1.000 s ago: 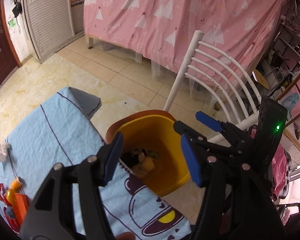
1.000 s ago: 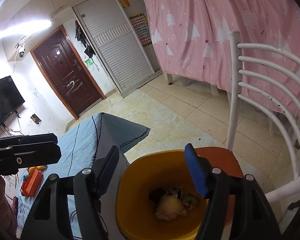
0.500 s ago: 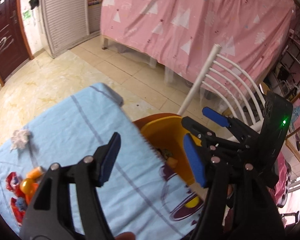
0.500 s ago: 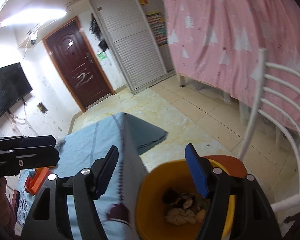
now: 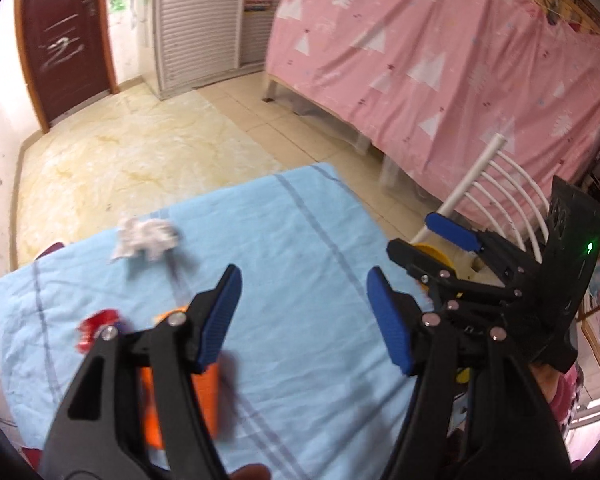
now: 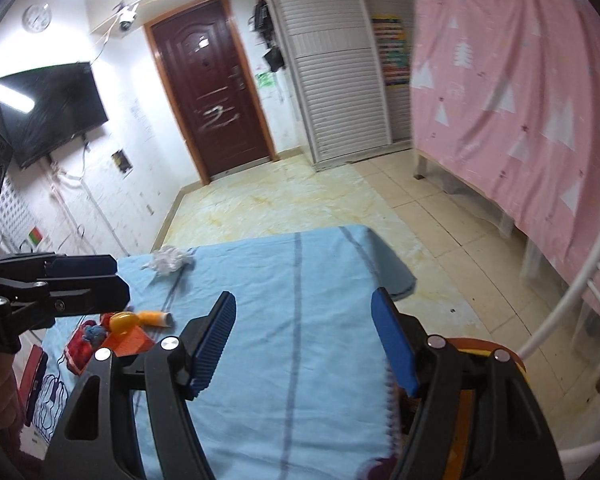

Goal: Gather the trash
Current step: 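Move both open tools back over the remaining items on the sheet, then grasp the red striped sock with the left tool while the right tool grasps the white tissue, then carry both items to the yellow bin and open both tools over it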

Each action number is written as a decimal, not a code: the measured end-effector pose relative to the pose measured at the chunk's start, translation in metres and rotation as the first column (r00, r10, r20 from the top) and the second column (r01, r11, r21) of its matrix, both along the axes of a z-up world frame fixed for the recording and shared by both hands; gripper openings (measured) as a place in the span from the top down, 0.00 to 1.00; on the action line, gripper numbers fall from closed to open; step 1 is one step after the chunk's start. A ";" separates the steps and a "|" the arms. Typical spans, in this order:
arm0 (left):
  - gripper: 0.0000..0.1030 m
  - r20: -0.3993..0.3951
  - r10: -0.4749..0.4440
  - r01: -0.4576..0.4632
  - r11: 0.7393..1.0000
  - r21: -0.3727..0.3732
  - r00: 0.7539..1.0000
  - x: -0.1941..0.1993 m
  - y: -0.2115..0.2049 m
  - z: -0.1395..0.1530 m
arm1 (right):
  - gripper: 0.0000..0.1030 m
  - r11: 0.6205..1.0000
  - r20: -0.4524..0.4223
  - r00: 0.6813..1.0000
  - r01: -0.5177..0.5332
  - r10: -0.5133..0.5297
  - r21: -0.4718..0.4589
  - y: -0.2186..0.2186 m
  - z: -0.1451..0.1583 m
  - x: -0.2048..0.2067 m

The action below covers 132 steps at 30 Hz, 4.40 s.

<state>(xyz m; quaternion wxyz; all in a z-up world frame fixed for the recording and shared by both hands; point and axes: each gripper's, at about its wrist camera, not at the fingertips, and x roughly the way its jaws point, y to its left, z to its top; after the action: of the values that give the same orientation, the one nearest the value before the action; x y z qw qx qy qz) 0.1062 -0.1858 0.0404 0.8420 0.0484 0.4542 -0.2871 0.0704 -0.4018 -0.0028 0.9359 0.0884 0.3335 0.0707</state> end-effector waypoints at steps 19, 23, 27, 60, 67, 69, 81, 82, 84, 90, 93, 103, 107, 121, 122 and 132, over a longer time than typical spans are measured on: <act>0.39 -0.028 0.184 -0.181 0.981 0.074 0.983 0.020 0.148 -0.024 | 0.38 0.978 -0.081 0.978 -0.196 0.191 -0.069 0.118 -0.008 0.062; 0.39 -0.067 0.181 -0.175 0.980 0.095 0.981 0.015 0.159 -0.039 | 0.38 0.971 -0.100 0.971 -0.225 0.217 -0.083 0.134 -0.011 0.074; 0.39 -0.100 0.174 -0.162 0.980 0.112 0.980 0.009 0.169 -0.055 | 0.38 0.968 -0.112 0.967 -0.239 0.230 -0.076 0.145 -0.014 0.087; 0.67 -0.125 0.054 -0.031 0.984 0.178 0.991 -0.007 0.165 -0.100 | 0.52 0.951 -0.227 0.939 -0.289 0.259 -0.112 0.204 -0.067 0.175; 0.74 -0.115 0.081 -0.058 0.981 0.187 0.990 -0.008 0.170 -0.098 | 0.75 0.949 -0.205 0.941 -0.296 0.270 -0.111 0.206 -0.060 0.162; 0.76 -0.103 0.090 -0.069 0.978 0.196 0.991 -0.010 0.171 -0.095 | 0.75 0.950 -0.191 0.943 -0.295 0.272 -0.103 0.204 -0.055 0.158; 0.76 -0.021 0.121 -0.115 0.976 0.186 0.992 -0.027 0.171 -0.060 | 0.75 0.952 -0.080 0.952 -0.301 0.296 -0.053 0.178 -0.011 0.109; 0.76 -0.010 0.119 -0.115 0.976 0.185 0.993 -0.029 0.169 -0.056 | 0.75 0.953 -0.069 0.953 -0.298 0.294 -0.052 0.176 -0.006 0.104; 0.76 0.004 0.117 -0.116 0.976 0.182 0.993 -0.033 0.167 -0.052 | 0.75 0.955 -0.047 0.956 -0.292 0.290 -0.048 0.167 0.002 0.092; 0.76 0.043 0.105 -0.111 0.980 0.165 0.994 -0.040 0.149 -0.034 | 0.75 0.968 0.023 0.968 -0.248 0.249 -0.020 0.128 0.025 0.059; 0.76 0.057 0.087 -0.095 0.984 0.153 0.995 -0.045 0.130 -0.029 | 0.75 0.977 0.062 0.975 -0.213 0.213 -0.003 0.104 0.034 0.039; 0.76 0.083 -0.044 0.032 0.990 0.138 0.996 -0.058 0.057 -0.016 | 0.75 1.000 0.098 0.995 -0.013 0.010 0.027 0.007 0.025 -0.019; 0.76 0.082 -0.105 0.094 0.987 0.128 0.991 -0.064 0.022 -0.013 | 0.75 0.997 0.074 0.995 0.066 -0.068 0.030 -0.029 0.011 -0.036; 0.76 0.057 -0.302 0.298 0.952 0.064 0.952 -0.091 -0.108 -0.008 | 0.75 0.961 0.010 0.963 0.269 -0.270 0.070 -0.131 -0.039 -0.092; 0.76 0.049 -0.309 0.306 0.950 0.061 0.950 -0.091 -0.116 -0.010 | 0.75 0.958 0.007 0.961 0.276 -0.277 0.072 -0.134 -0.041 -0.095; 0.76 0.005 -0.344 0.344 0.938 0.045 0.939 -0.087 -0.178 -0.027 | 0.67 0.937 -0.052 0.945 0.328 -0.324 0.117 -0.166 -0.069 -0.112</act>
<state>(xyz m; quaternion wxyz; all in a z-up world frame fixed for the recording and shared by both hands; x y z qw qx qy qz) 0.0192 -0.3642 0.0138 0.7805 0.1469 0.4394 -0.4197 -0.0417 -0.5673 -0.0721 0.9219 0.2014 0.3243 -0.0663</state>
